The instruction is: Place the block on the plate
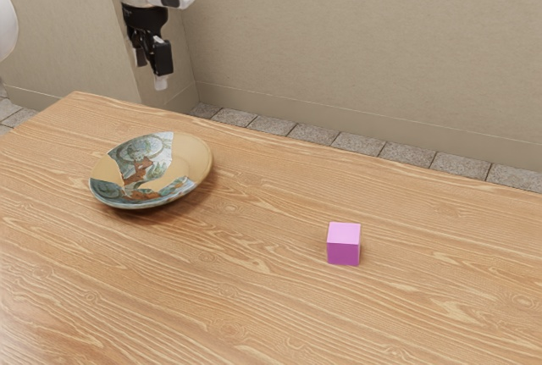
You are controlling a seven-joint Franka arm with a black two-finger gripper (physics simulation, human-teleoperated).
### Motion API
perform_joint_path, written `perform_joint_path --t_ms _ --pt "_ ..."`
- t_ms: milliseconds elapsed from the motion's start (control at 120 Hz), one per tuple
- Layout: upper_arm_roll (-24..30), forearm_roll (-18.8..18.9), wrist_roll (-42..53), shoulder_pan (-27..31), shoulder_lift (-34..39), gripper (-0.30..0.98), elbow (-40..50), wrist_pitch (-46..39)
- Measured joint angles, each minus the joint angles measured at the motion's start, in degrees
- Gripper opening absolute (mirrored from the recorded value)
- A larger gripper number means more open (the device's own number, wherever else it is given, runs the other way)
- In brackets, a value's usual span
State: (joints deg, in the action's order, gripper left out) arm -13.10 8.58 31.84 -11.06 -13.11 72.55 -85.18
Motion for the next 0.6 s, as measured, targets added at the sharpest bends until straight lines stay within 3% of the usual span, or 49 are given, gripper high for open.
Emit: perform_joint_path --t_ms 125,375,600 --pt "2.01 -0.45 2.97 -2.0 -0.93 0.69 0.19 -1.22" --pt "3.22 -5.38 7.34 -6.11 -7.72 0.69 0.4 -6.58" --pt "6.43 -8.97 9.95 -5.91 -14.65 0.69 1.09 -13.06"
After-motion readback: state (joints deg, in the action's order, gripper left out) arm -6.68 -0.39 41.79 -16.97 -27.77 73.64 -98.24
